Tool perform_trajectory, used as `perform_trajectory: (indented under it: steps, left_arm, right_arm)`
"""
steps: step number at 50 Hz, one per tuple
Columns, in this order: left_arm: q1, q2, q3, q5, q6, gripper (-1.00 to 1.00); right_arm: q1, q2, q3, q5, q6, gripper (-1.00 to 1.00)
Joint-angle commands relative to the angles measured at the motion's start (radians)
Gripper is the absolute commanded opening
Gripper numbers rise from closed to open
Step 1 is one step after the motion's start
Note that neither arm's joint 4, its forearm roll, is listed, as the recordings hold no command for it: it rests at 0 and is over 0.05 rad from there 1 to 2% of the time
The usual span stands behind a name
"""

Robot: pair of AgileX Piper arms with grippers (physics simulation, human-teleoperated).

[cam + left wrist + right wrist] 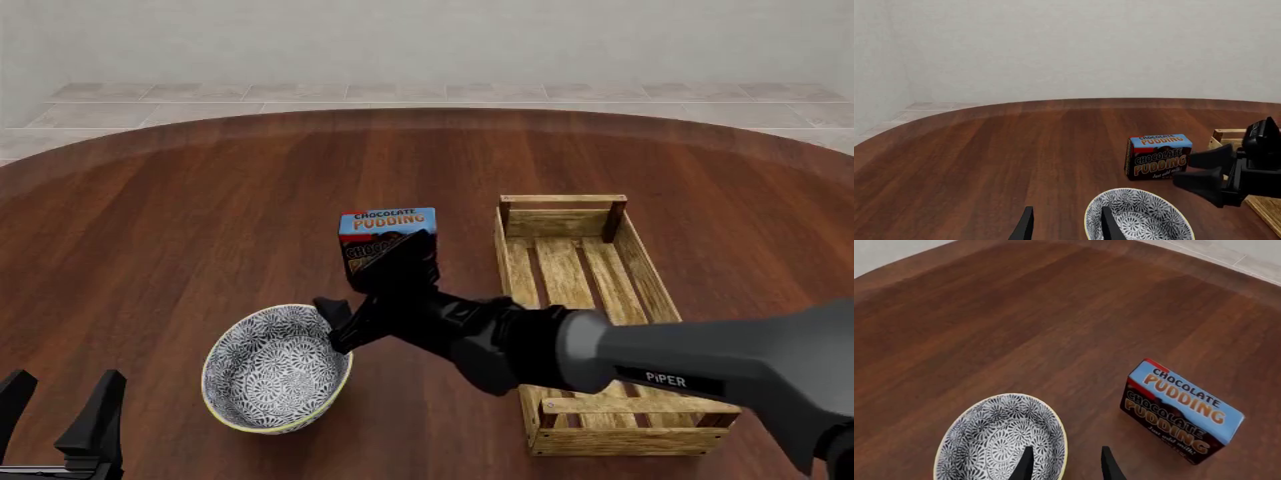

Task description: Pick up the bowl on the left and put it in the tray.

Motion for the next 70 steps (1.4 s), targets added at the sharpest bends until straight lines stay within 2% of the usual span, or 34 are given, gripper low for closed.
perform_trajectory:
  steps: [1,21,70]
  left_arm:
    - [0.000,0.000,0.000,0.000,0.000,1.00]
    - [0.000,0.000,0.000,0.000,0.000,1.00]
    - [0.000,0.000,0.000,0.000,0.000,1.00]
  right_arm:
    - [0.000,0.018,-0.009,-0.004,0.002,1.00]
    - [-0.010,0.071,-0.045,-0.010,0.000,1.00]
    - [0.010,0.131,-0.045,-0.037,0.017,1.00]
